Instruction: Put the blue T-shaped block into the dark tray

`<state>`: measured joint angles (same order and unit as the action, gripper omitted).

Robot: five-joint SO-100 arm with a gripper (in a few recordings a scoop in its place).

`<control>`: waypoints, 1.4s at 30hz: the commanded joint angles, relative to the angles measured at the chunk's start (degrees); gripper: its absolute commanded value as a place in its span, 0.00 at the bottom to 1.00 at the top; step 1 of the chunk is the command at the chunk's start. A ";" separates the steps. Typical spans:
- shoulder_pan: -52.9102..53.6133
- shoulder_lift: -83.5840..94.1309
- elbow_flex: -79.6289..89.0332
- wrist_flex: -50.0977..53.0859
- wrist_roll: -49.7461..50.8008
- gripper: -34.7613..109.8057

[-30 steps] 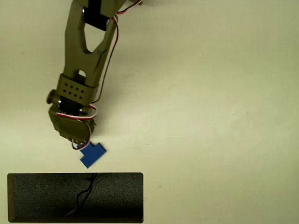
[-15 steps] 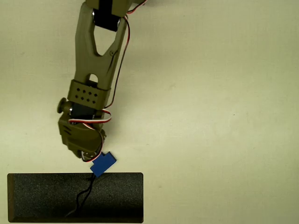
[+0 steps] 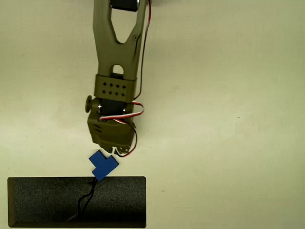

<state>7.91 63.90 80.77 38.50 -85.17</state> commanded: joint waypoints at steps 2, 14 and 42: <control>0.35 -1.23 -0.79 1.14 -2.81 0.24; 2.46 -9.84 -9.67 1.05 -4.48 0.24; 3.16 -29.88 -34.80 -23.91 -0.62 0.24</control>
<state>10.81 33.22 48.69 17.49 -86.57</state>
